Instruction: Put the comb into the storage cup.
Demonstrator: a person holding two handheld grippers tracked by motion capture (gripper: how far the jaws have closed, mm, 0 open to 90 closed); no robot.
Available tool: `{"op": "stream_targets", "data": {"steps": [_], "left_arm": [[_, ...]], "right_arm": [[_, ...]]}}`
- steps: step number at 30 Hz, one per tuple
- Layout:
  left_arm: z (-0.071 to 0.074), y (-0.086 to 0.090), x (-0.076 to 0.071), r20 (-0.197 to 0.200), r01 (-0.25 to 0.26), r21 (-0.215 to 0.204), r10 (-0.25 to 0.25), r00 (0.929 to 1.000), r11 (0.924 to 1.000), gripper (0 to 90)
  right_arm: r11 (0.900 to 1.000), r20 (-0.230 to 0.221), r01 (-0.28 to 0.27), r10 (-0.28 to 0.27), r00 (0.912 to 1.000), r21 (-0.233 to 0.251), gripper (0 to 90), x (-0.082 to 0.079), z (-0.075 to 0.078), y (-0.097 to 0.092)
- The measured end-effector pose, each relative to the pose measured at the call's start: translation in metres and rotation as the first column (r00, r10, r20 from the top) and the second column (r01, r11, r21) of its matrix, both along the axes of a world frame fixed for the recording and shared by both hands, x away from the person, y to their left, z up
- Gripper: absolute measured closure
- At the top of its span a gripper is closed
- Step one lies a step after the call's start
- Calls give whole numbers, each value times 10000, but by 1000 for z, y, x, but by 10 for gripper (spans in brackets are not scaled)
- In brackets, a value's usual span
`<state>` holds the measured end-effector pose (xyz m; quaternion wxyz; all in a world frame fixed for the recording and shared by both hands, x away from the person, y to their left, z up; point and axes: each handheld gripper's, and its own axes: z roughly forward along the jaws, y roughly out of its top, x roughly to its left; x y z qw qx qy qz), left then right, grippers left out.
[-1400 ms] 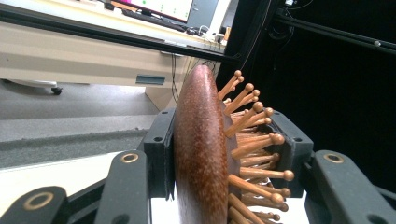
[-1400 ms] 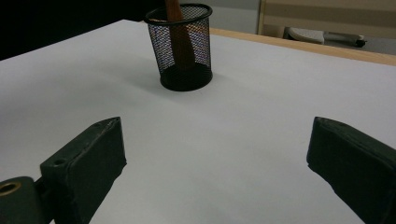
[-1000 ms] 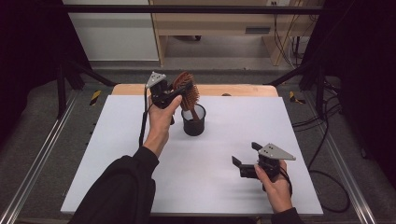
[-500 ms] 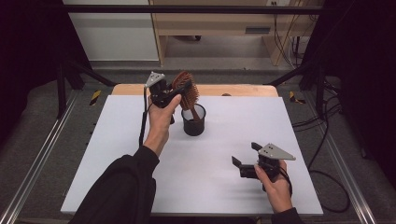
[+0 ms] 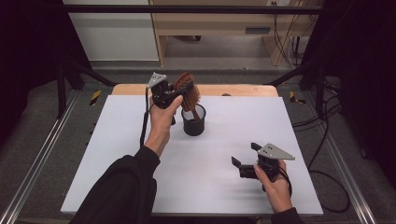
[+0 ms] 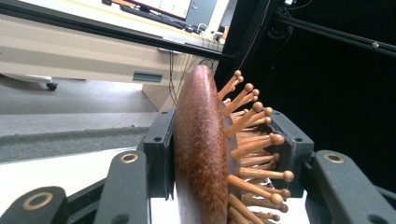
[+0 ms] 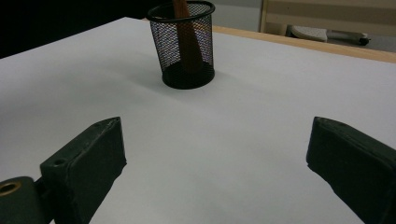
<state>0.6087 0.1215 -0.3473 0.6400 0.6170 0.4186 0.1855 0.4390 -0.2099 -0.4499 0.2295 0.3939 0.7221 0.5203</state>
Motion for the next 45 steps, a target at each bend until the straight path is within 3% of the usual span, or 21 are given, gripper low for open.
{"op": "stream_targets", "data": {"steps": [45], "left_arm": [[-8, -2, 2, -176, -4, 164, 7, 9998, 9999, 501]], "right_arm": [[10000, -1, -70, 70, 10000, -2, 49, 0, -1, 1]]}}
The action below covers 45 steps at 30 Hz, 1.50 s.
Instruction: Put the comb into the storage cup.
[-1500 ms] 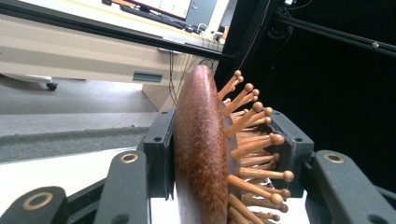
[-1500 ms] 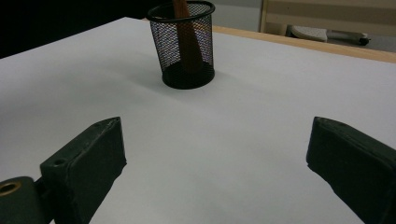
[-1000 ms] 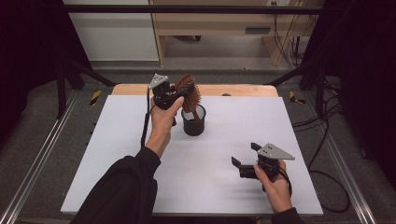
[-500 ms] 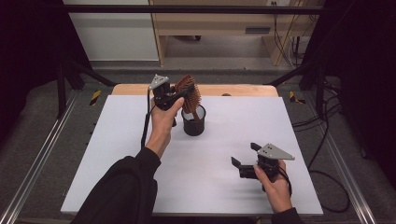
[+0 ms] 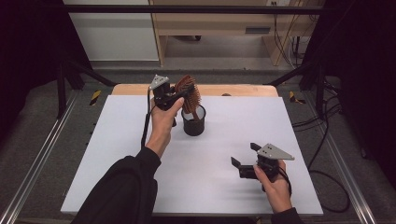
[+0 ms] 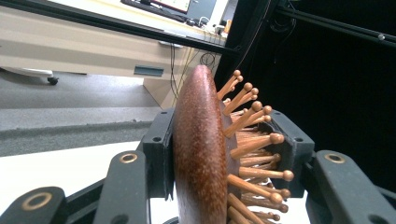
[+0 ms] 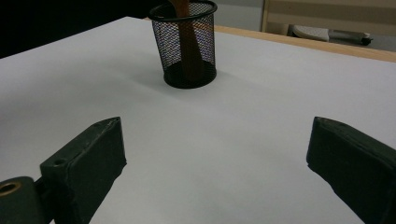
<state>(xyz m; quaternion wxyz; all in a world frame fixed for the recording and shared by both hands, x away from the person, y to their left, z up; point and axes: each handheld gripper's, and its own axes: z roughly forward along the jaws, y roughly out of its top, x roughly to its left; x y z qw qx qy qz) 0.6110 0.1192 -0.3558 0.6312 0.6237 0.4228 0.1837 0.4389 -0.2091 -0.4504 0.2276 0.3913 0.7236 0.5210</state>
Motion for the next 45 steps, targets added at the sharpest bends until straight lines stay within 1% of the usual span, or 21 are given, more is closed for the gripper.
{"op": "stream_targets", "data": {"steps": [2, 7, 16, 28, 31, 36, 38, 40, 45], "left_arm": [[0, 1, 1, 0, 6, 57, -6, 10000, 10000, 499], [-1, 5, 3, -56, -85, 16, 86, 9999, 10000, 493], [-3, 10, 5, -95, -203, 263, 205, 9997, 9994, 472], [-8, 19, 8, -257, -471, 211, 477, 9985, 9987, 454], [-10, 21, 8, -283, -575, 97, 578, 9979, 9983, 450], [-10, 23, 9, -335, -553, 152, 557, 9979, 9984, 445], [-10, 24, 9, -356, -612, 207, 619, 9974, 9979, 443], [-11, 26, 9, -412, -683, 157, 689, 9968, 9975, 441], [-11, 28, 9, -417, -643, 245, 653, 9970, 9976, 437]], "right_arm": [[10000, -18, 2, -2, 10000, 1, 49, 0, 0, 0], [10000, -22, 12, -12, 10000, -9, 48, 0, 0, 0], [10000, -42, -3, 3, 10000, -12, 48, 0, 0, 1], [10000, -36, 8, -8, 10000, -14, 47, 0, 0, 1], [10000, -25, 18, -18, 10000, 17, 47, -1, 0, 1], [10000, -35, 11, -11, 10000, -9, 47, -1, 0, 1], [10000, -30, -1, 1, 10000, -8, 47, -1, 0, 1], [10000, -36, 15, -15, 10000, -9, 47, -1, 0, 1], [10000, -25, 8, -8, 10000, -17, 47, -1, 0, 1]]}}
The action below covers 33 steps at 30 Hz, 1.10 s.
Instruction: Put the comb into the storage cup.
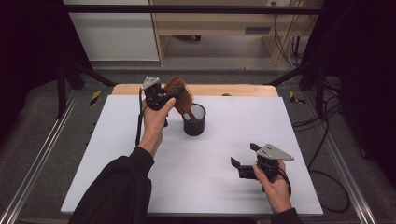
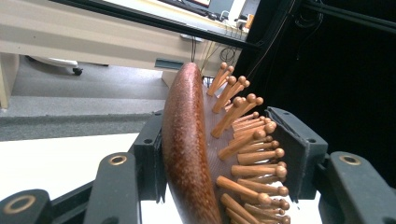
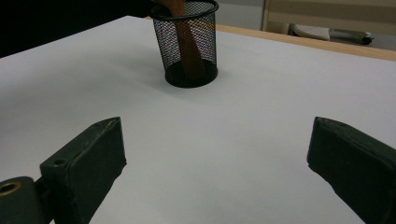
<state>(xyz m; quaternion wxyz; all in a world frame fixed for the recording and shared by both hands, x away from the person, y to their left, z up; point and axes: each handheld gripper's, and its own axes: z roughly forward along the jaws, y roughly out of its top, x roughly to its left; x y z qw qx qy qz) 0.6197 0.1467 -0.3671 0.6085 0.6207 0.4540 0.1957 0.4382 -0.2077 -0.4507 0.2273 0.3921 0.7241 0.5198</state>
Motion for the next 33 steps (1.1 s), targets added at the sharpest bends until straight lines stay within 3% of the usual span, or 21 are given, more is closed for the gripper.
{"op": "stream_targets", "data": {"steps": [33], "left_arm": [[-3, 7, 4, -66, -217, 118, 218, 9997, 9997, 411]], "right_arm": [[9999, -58, -108, 108, 9999, 8, 45, 0, -1, 1]]}}
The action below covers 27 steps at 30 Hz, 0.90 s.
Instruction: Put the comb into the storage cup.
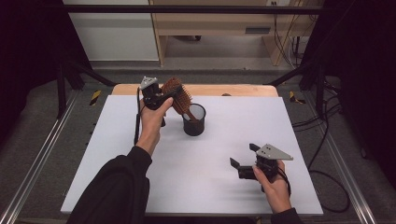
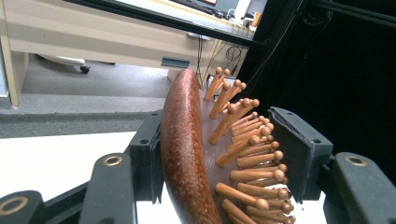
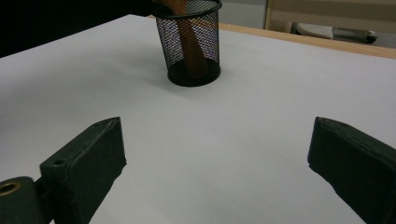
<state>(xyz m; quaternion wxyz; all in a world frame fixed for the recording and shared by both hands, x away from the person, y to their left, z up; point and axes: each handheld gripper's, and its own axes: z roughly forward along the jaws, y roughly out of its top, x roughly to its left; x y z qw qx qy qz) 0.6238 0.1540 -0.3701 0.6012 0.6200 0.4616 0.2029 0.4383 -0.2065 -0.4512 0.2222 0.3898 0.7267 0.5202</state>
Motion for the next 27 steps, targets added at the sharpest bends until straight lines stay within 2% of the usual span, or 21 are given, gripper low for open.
{"op": "stream_targets", "data": {"steps": [22, 27], "left_arm": [[0, 1, -1, 186, -135, 151, 132, 9997, 9998, 380], [0, 1, -1, 202, -125, 78, 123, 9997, 9999, 359]], "right_arm": [[10000, -27, -41, 41, 10000, -21, 44, 0, 0, 1], [10000, -23, -48, 48, 10000, -48, 44, 0, -1, 1]]}}
